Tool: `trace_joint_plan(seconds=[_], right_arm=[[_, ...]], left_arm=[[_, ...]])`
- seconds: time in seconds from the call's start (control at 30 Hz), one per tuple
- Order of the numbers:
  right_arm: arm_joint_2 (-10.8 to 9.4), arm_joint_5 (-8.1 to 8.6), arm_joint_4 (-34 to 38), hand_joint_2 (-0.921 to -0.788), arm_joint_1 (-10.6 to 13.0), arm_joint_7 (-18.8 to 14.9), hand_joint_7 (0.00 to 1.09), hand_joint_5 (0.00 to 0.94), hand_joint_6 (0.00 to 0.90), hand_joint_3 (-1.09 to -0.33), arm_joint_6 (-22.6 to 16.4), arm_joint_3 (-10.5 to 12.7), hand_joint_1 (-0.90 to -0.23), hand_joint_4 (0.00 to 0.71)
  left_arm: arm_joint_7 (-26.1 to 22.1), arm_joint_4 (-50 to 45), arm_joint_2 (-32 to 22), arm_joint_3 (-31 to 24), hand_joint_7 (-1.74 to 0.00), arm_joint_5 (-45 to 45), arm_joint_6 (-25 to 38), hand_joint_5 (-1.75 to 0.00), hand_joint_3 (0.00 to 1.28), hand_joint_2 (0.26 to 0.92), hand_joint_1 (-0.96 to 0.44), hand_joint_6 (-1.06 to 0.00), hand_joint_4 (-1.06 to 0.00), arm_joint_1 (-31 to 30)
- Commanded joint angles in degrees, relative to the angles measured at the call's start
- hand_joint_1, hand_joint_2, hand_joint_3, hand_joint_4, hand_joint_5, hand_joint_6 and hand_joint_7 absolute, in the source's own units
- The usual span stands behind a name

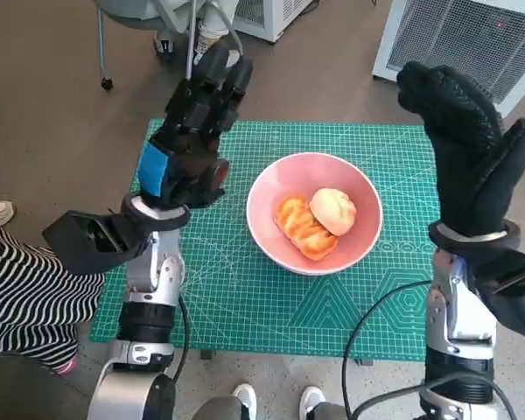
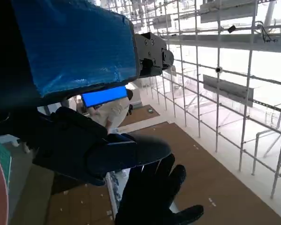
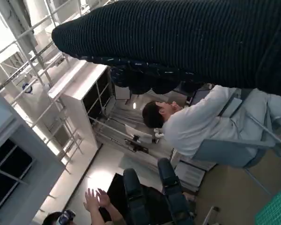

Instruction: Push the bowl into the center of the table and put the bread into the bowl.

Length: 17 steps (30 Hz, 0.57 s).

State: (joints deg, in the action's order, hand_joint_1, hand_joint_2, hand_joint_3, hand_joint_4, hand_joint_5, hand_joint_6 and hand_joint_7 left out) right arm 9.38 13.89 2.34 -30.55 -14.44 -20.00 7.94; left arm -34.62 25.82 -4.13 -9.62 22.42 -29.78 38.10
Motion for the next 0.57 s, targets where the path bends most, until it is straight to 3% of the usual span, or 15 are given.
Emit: trace_joint_plan(seconds=[0.03, 0.57], right_arm=[[-0.7, 1.05, 0.6, -0.921, 1.3, -0.5, 0.43, 0.0, 0.103, -0.747, 0.6, -0.2, -0.675, 0.187], [-0.5, 0.88, -0.8, -0.921, 1.1, -0.1, 0.43, 0.0, 0.104, -0.734, 1.5, -0.1, -0.673, 0.187]], left_arm=[[0.1, -0.8, -0.6, 0.3, -0.1, -0.5, -0.1, 0.0, 0.49, 0.921, -0.69, -0.09, -0.08, -0.3], [0.5, -1.1, -0.6, 0.7, -0.11, -0.8, 0.1, 0.0, 0.49, 0.921, -0.71, -0.09, -0.08, -0.2]])
